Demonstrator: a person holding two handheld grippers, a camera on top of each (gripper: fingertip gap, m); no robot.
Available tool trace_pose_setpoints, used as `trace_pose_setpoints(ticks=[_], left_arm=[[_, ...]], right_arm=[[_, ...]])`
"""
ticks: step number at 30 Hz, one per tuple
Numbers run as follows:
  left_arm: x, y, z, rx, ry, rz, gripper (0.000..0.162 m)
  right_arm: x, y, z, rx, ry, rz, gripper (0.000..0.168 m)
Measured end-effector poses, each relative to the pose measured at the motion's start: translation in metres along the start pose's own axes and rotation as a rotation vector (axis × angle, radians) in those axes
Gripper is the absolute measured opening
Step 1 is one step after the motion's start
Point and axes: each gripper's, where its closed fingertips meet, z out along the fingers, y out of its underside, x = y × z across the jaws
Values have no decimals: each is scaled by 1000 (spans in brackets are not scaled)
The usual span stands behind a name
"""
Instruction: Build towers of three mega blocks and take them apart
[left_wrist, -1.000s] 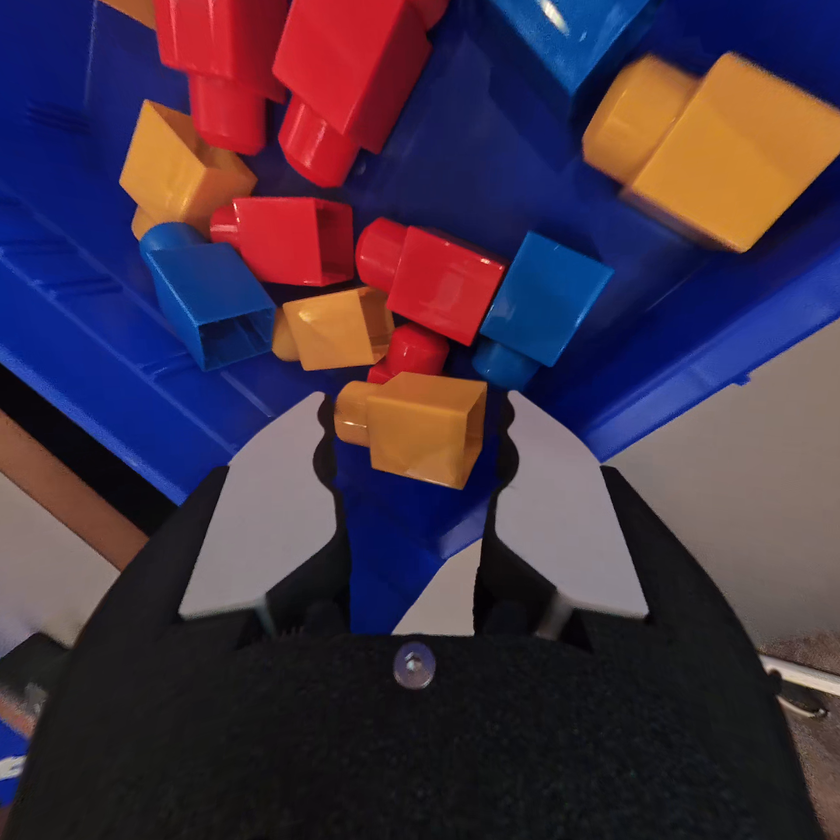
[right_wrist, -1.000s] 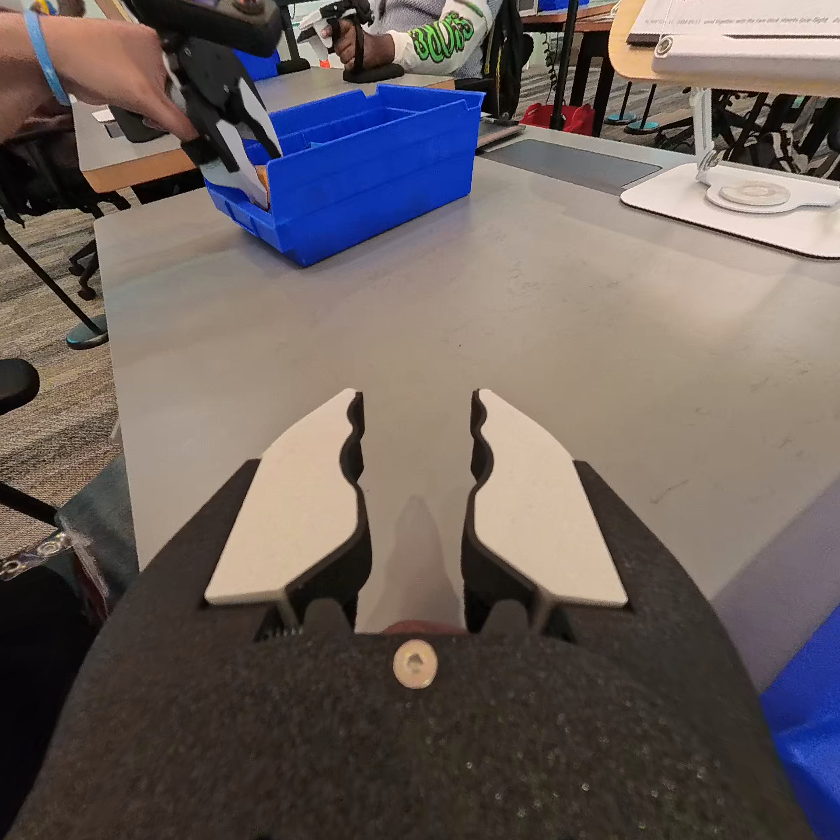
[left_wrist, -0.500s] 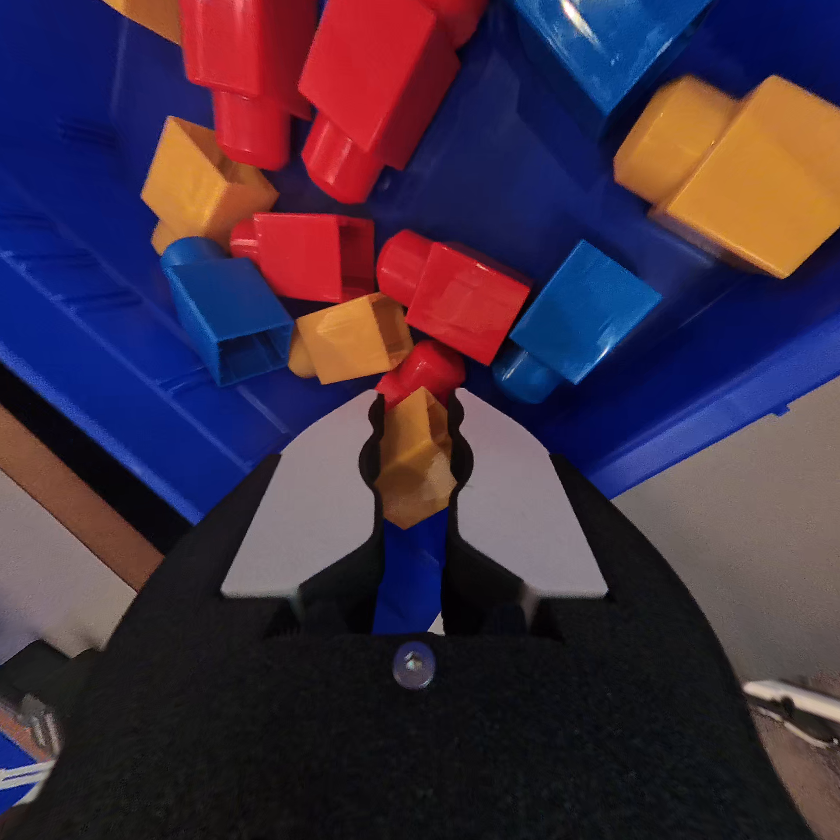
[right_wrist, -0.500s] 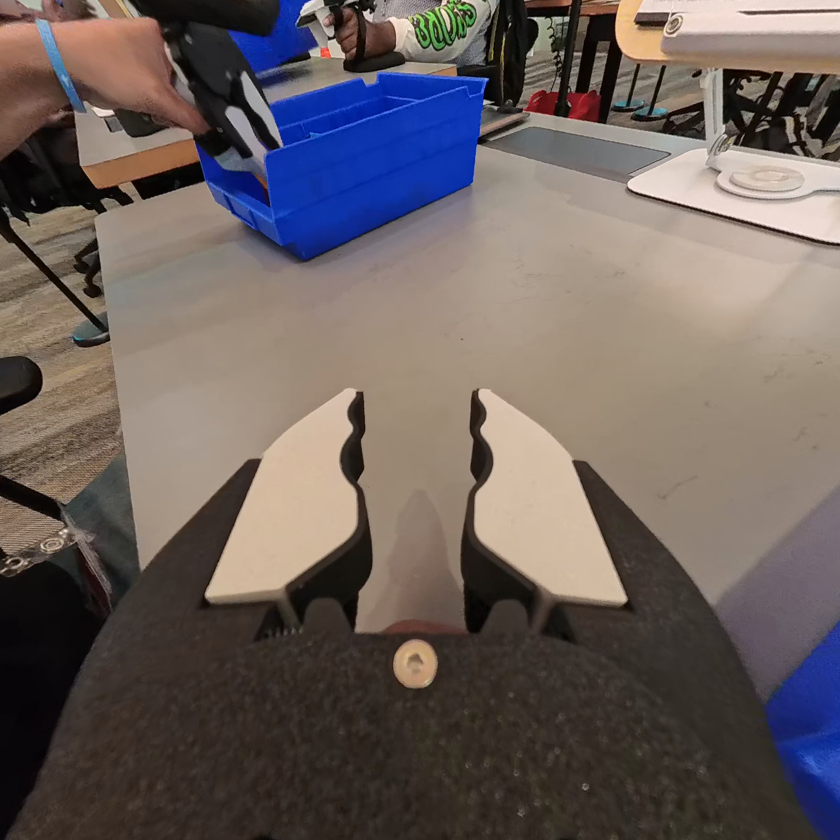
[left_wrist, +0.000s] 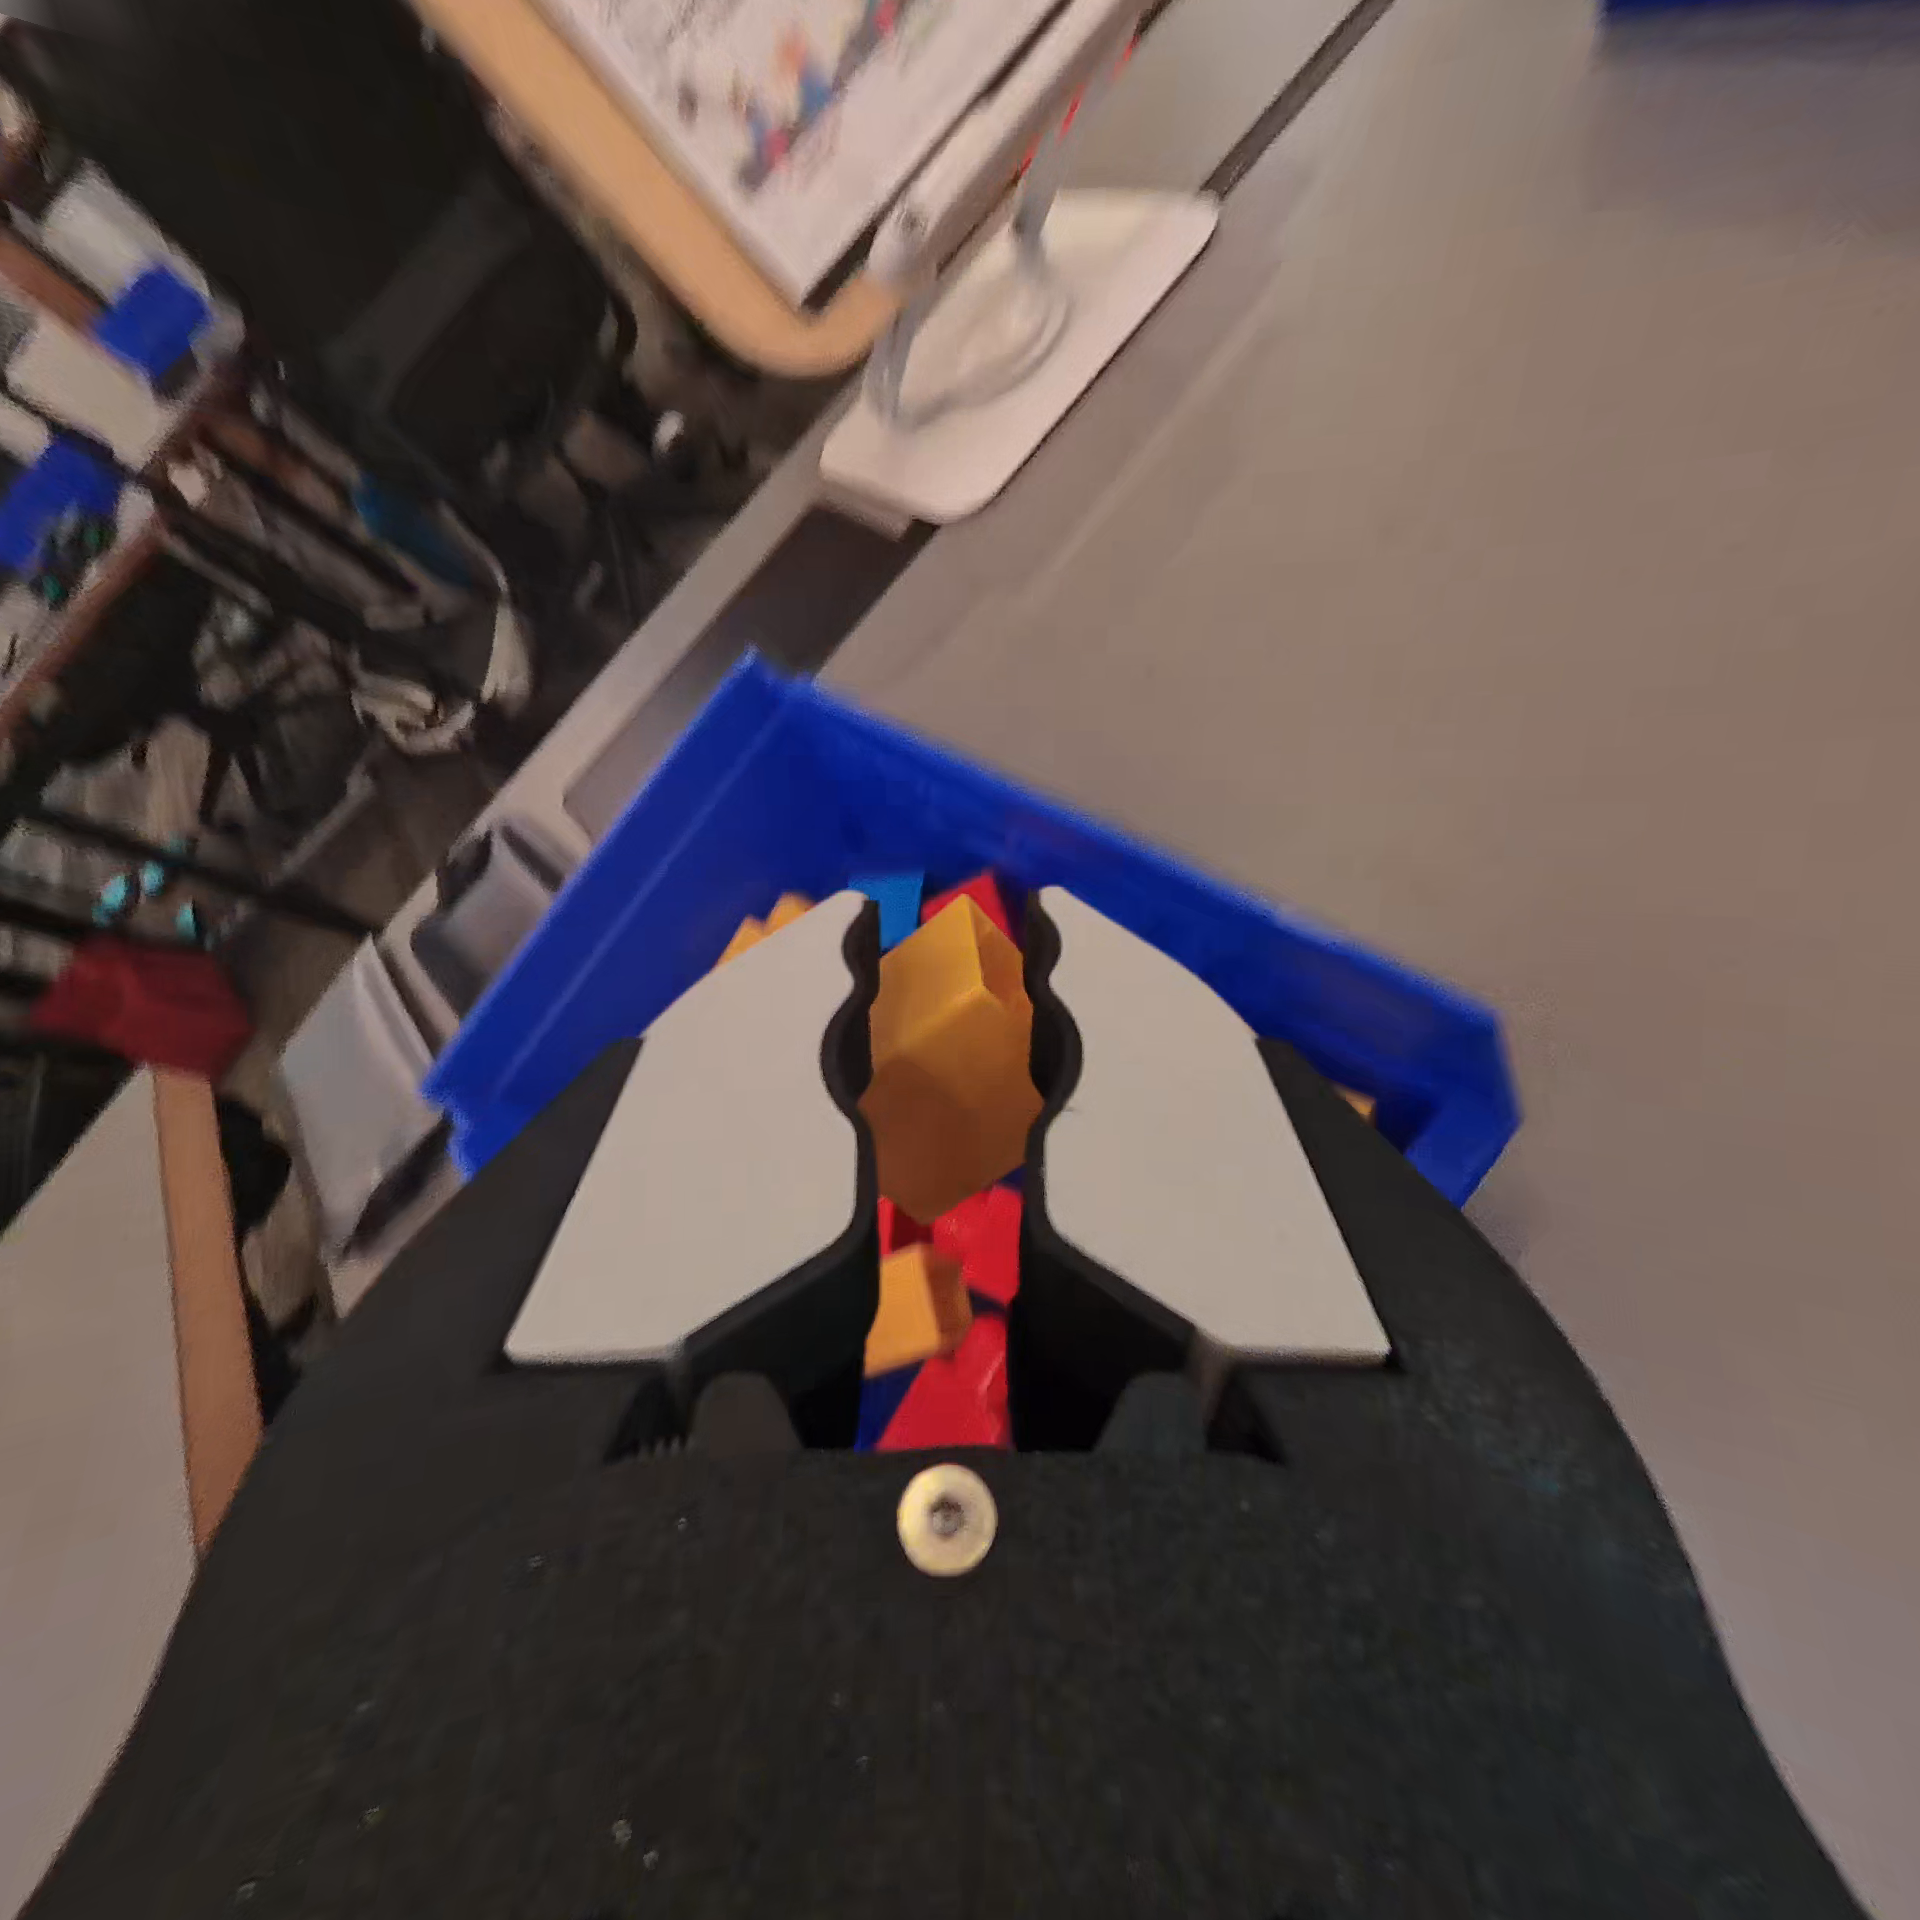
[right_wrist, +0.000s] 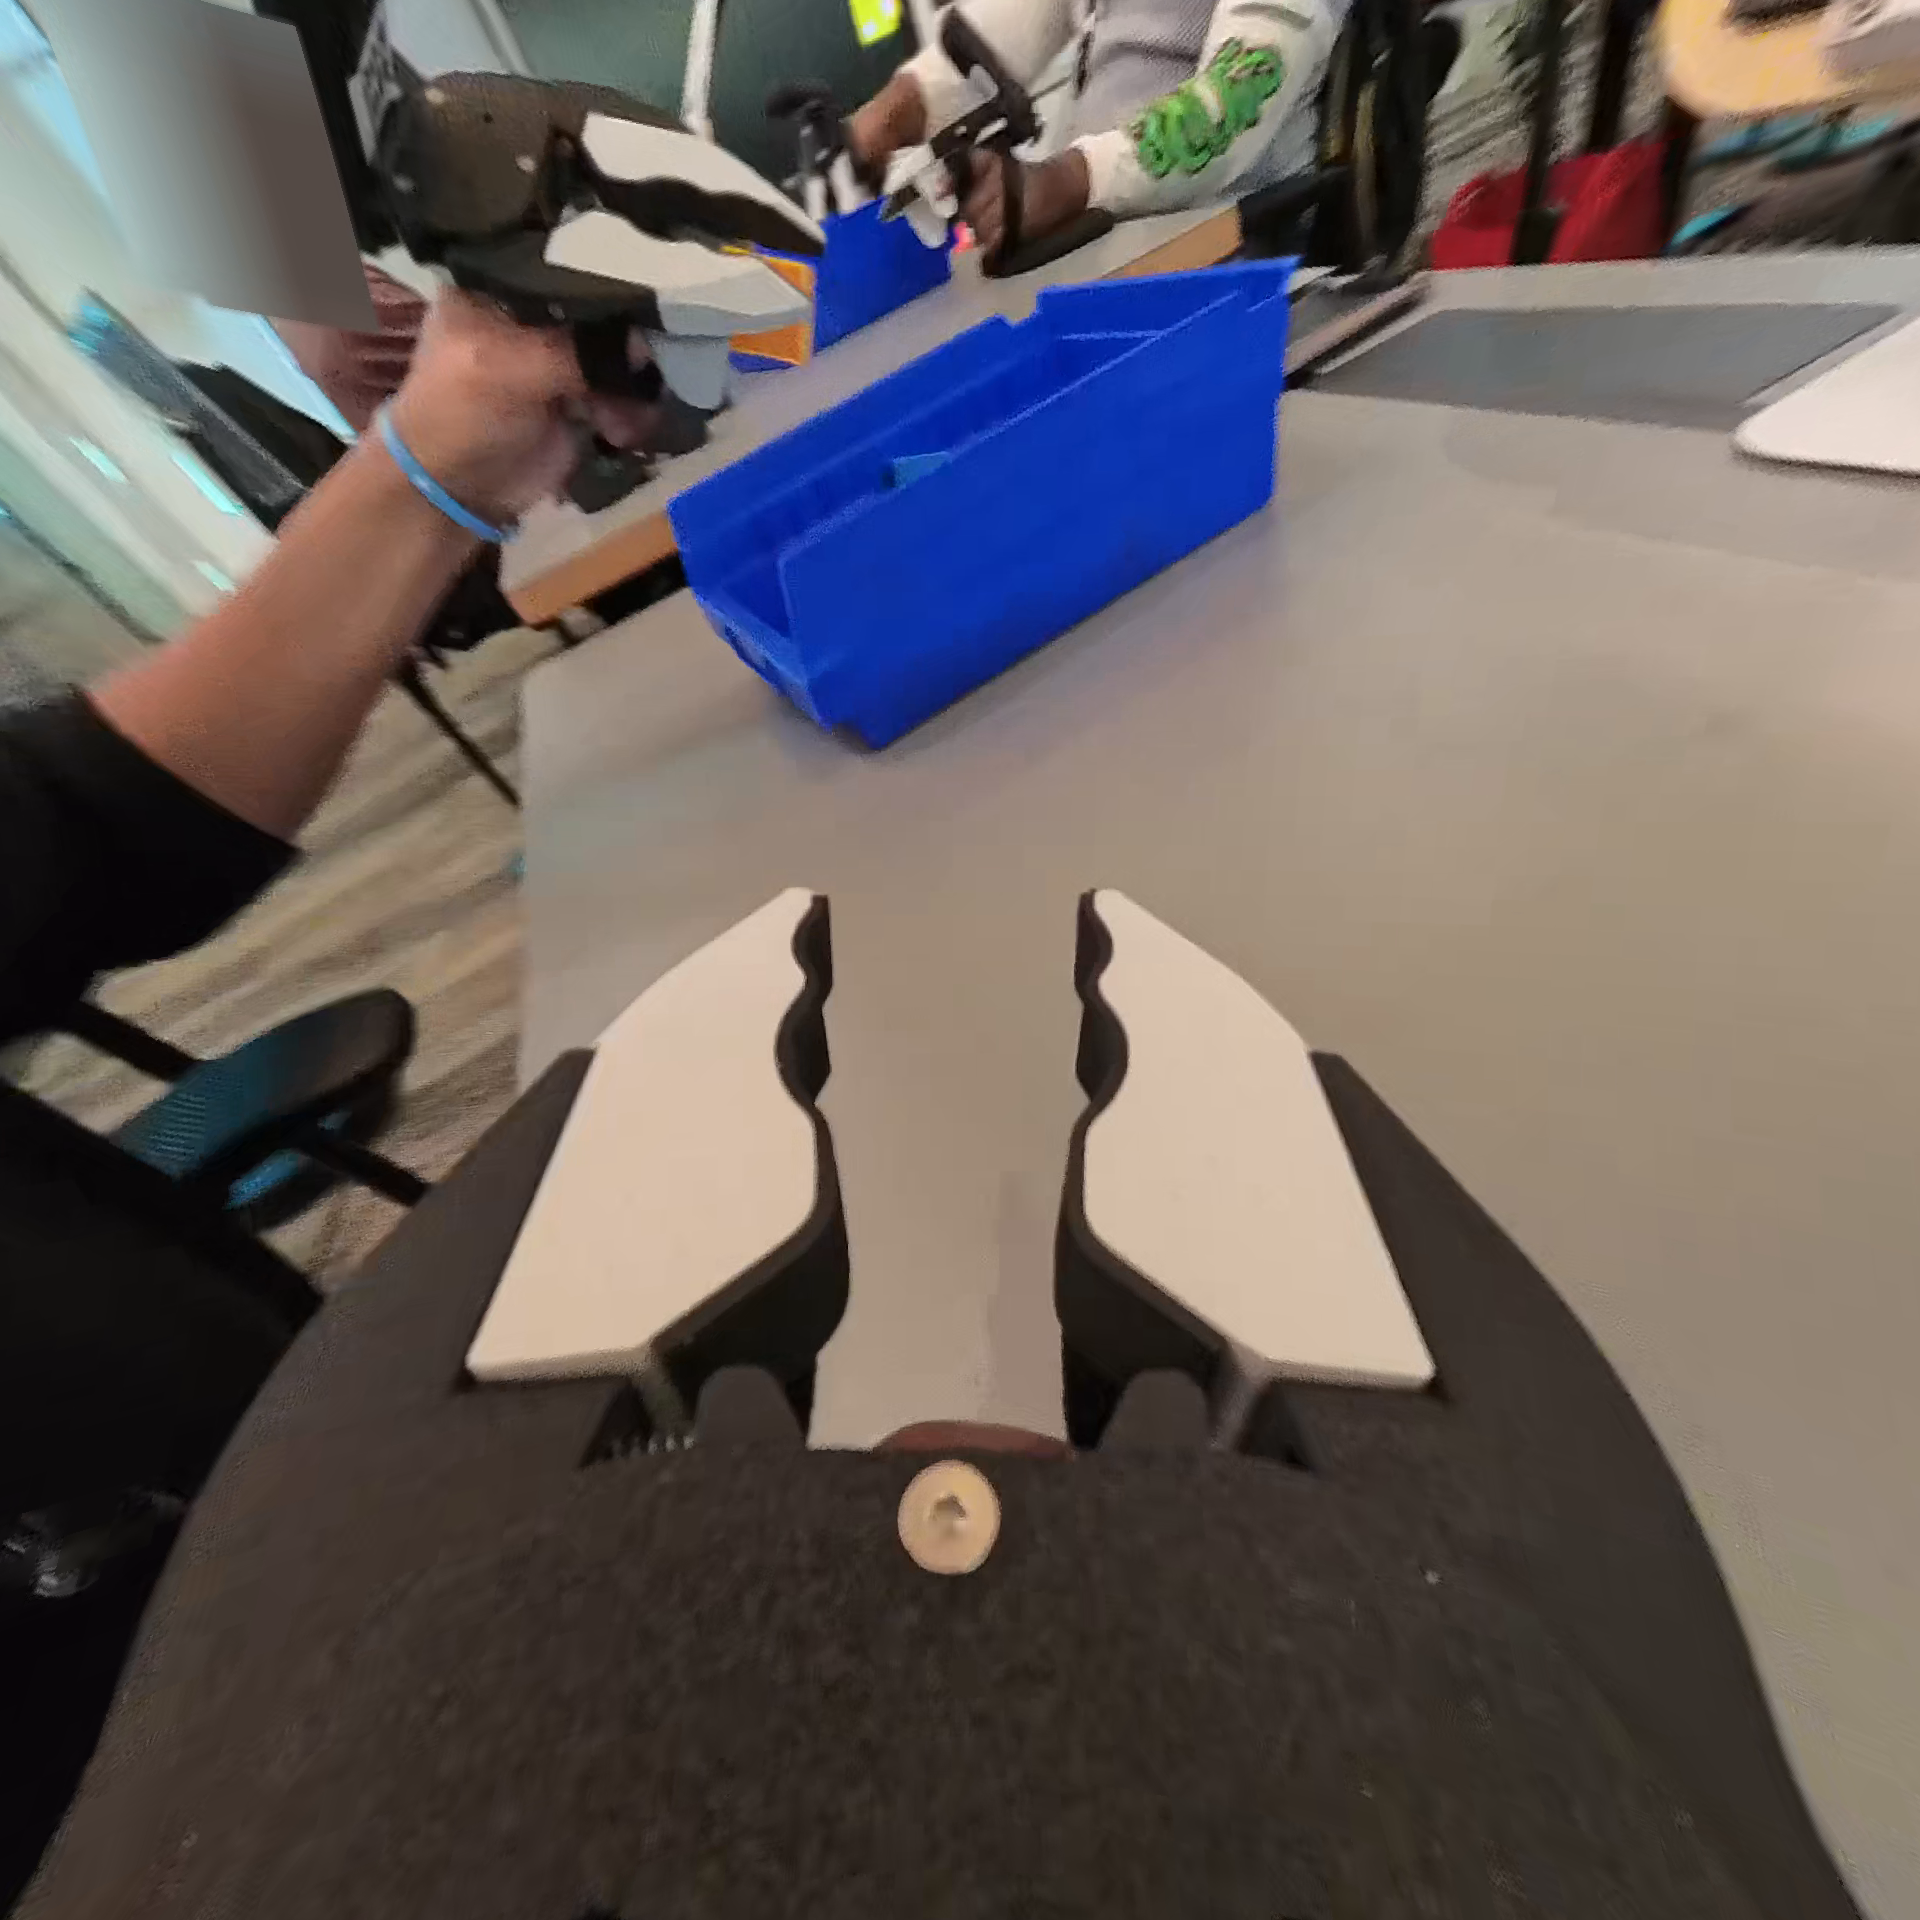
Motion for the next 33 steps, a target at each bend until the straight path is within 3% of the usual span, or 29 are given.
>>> trace_pose_setpoints(ticks=[3,8,13,18,21,24,28,33], left_arm=[[36,-47,13,118,95,71,26],[102,-105,45,191,169,368,26],[146,-149,58,284,241,528,26],[173,-170,71,335,307,571,26],[182,-174,79,347,332,571,26],[180,-177,87,351,305,561,26],[176,-179,90,367,296,502,22],[166,-172,82,371,271,369,57]], right_arm=[[-2,-26,29,-27,-164,143,47],[12,-73,67,-50,-386,422,56],[22,-83,81,-96,-537,631,61],[2,-101,71,-40,-839,818,62],[-2,-102,68,-14,-872,786,60],[6,-104,65,26,-854,775,43],[21,-101,64,56,-808,770,42],[35,-98,61,99,-712,697,41]])
